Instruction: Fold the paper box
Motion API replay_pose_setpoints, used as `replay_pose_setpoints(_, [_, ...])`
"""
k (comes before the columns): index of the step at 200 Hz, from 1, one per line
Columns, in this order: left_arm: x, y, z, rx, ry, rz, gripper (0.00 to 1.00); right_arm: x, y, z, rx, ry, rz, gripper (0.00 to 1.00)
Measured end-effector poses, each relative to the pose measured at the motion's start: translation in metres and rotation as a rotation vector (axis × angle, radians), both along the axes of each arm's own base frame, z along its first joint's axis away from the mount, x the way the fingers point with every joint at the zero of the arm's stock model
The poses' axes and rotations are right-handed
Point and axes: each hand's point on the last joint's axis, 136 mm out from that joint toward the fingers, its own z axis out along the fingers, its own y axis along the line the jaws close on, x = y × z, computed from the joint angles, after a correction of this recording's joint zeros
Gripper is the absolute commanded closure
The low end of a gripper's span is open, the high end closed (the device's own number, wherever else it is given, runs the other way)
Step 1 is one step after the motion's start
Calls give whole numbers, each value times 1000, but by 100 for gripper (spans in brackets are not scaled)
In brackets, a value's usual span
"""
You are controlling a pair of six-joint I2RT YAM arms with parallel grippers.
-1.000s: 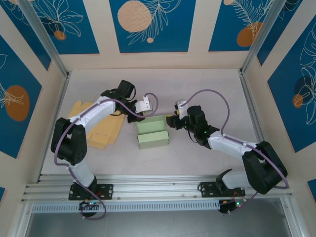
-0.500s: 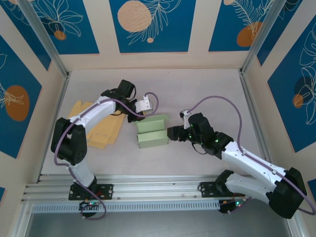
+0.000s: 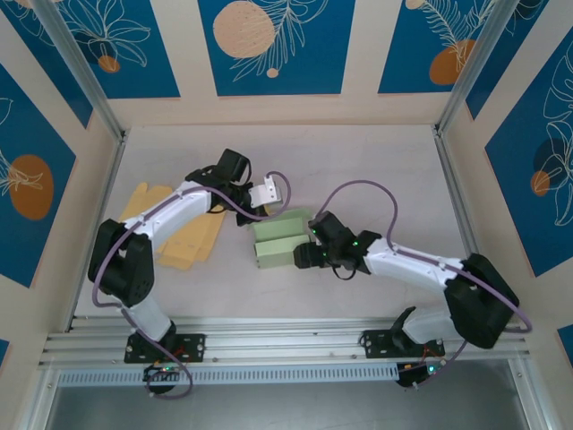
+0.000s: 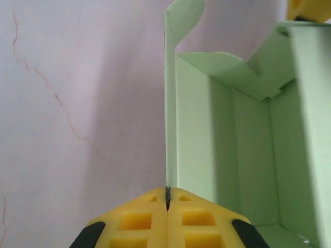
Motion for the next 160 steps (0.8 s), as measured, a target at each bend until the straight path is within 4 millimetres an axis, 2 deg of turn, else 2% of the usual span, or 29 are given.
replay_pose_setpoints(37, [-19, -8, 7, -30, -27, -23, 100, 28, 13, 2, -13, -24, -36, 26])
replay_pose_setpoints(66, [-35, -13, 8, -46, -26, -40, 100, 43, 10, -2, -19, -25, -94, 26])
replay_pose_setpoints(131, [-58, -24, -17, -37, -23, -39, 100, 49, 7, -8, 4, -39, -139, 26])
replay_pose_setpoints(160, [-52, -26, -21, -12, -60, -9, 100, 43, -2, -8, 3, -35, -146, 26])
